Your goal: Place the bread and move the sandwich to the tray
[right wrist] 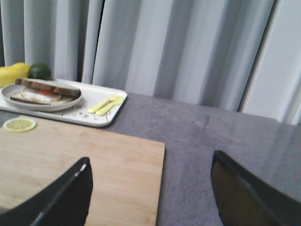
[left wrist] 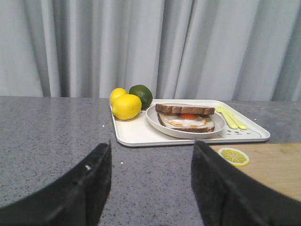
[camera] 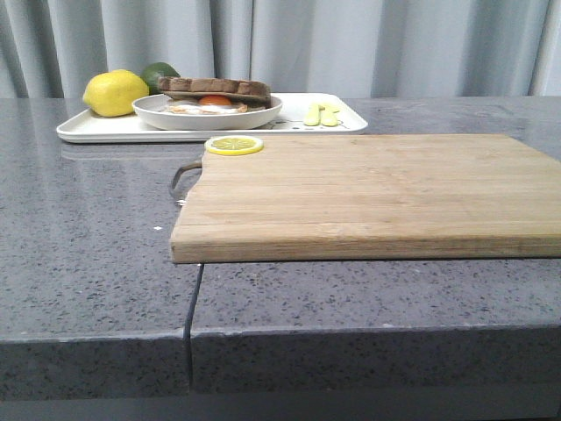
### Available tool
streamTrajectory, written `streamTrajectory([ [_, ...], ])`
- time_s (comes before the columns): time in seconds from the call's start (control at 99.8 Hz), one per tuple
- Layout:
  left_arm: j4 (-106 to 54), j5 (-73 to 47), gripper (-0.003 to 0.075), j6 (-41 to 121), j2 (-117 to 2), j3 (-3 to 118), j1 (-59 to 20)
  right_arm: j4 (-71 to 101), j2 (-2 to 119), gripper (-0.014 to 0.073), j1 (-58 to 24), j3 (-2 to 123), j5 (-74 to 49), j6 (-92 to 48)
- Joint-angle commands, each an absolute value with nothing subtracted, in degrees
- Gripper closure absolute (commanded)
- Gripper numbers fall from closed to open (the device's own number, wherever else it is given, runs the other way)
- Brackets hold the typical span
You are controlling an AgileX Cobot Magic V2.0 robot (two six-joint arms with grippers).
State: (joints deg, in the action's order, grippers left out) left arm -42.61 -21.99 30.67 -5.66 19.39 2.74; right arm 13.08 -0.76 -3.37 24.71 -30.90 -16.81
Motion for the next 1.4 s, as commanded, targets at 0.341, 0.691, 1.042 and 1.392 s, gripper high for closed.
streamTrajectory([
  [0.341,-43.55,-22.44,0.0389,30.8,-2.95,17.84,2.8,13.63,-1.74,0.0066,-2.9,23.49,-23.51,-17.52],
  [0.691,-43.55,-22.07,0.0739,30.8,-2.95,17.84,2.8,13.63,-1.74,0.055,-2.9,23.49,-23.12,-17.52],
  [1.042,-43.55,-22.19,0.0739,30.8,-2.95,17.84,2.8,13.63,-1.74,0.0661,-2.9,23.49,-23.18,-17.52],
  [1.392,-43.55,-22.19,0.0739,30.8,-2.95,17.84,2.8,13.63,-1.74,0.0661,-2.9,23.49,-23.18,-17.52],
])
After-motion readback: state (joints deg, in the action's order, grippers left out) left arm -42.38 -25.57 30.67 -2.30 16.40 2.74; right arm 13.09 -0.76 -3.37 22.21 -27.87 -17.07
